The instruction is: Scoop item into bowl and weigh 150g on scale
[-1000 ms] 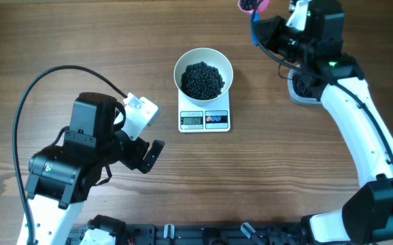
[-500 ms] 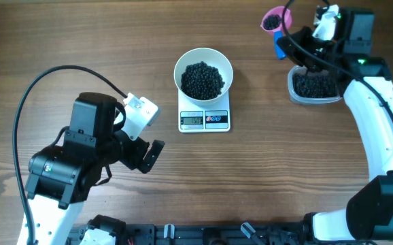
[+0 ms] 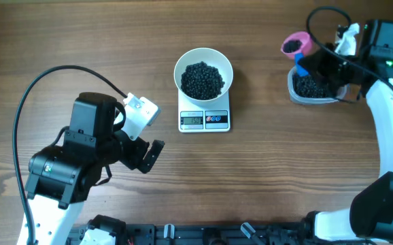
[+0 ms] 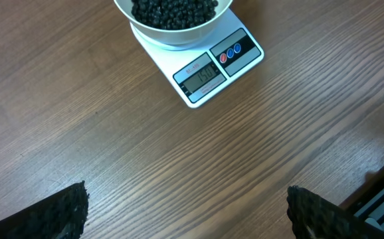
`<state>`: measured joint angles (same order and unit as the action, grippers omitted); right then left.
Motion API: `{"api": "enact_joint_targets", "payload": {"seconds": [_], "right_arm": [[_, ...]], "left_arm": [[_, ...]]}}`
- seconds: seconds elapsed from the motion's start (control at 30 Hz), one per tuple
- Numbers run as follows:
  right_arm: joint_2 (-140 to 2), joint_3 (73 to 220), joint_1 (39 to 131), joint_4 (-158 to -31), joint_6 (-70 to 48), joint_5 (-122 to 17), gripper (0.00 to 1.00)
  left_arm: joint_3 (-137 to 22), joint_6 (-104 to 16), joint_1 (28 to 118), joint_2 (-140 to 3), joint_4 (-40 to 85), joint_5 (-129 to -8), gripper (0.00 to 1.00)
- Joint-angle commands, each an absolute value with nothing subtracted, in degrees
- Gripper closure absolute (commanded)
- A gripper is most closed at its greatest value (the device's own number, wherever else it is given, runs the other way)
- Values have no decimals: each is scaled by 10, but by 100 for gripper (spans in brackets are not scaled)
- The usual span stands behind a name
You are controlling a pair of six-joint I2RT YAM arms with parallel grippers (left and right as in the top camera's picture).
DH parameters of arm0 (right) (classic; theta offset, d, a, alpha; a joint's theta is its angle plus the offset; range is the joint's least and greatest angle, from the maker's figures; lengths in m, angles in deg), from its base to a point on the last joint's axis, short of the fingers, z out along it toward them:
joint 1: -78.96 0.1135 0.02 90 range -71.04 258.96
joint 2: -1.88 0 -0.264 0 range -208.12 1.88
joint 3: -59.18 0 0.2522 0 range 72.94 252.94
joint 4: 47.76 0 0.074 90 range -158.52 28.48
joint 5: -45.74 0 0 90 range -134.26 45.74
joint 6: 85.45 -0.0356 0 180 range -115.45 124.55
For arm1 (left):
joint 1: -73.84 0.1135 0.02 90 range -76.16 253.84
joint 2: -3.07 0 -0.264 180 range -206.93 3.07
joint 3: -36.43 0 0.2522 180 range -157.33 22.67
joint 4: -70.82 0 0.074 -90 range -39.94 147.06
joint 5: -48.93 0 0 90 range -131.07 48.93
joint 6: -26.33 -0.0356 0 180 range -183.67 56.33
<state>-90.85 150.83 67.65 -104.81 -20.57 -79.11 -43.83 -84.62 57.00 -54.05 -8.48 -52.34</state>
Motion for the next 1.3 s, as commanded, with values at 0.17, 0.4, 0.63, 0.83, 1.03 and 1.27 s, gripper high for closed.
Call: {"api": "enact_joint_targets", "payload": {"seconds": [0.17,0.4,0.63,0.83,1.03,1.27], "right_arm": [[-875,1516,610,-1186,-131,-693,95],[-870,1516,611,-1194,-130,-578,96],[-872,1502,617,-1191,-119,-565,96],[-872,1493,654,-1190,-113,-556,96],[-873,1493,679,-1190,-90,-490,96],[-873,1493,679,-1190,-89,-480,95]], "left_arm": [[-448,-858,574,-541,-83,-532,0],[-448,-858,574,-541,-83,-532,0],[-448,-858,574,-541,-83,-532,0],[-448,-858,574,-541,-84,-532,0],[-448,-858,574,-541,-83,-532,0],[-448,-858,574,-541,-83,-532,0]]}}
